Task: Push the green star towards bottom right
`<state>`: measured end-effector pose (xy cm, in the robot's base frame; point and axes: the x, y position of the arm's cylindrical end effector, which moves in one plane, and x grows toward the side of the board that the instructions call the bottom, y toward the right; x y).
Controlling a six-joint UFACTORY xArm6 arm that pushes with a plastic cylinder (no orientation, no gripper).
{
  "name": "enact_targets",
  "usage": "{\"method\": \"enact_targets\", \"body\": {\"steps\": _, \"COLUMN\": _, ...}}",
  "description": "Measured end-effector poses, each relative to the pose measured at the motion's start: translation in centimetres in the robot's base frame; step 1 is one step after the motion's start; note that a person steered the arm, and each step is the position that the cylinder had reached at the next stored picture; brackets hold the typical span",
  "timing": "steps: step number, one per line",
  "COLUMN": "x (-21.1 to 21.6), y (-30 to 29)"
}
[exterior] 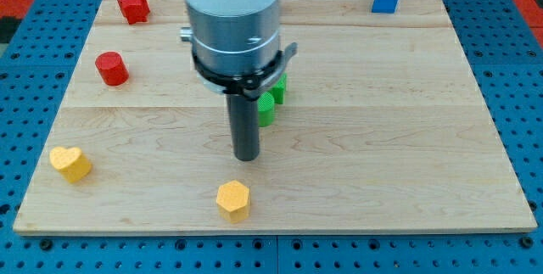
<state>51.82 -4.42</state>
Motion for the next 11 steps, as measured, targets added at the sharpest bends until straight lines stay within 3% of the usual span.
{"method": "enact_targets", "body": {"steps": 2, "x": -2.8, "y": -7.8}}
{"method": "enact_targets", "body": {"steps": 3, "x": -7.3, "y": -6.7}}
{"method": "enact_targets", "body": {"steps": 6, "x": -12.2, "y": 6.1}}
{"method": "enact_targets", "body": {"steps": 9, "x": -11.3, "y": 15.0}}
{"method": "enact_targets", "body": {"steps": 11, "x": -7.5, "y": 16.7}}
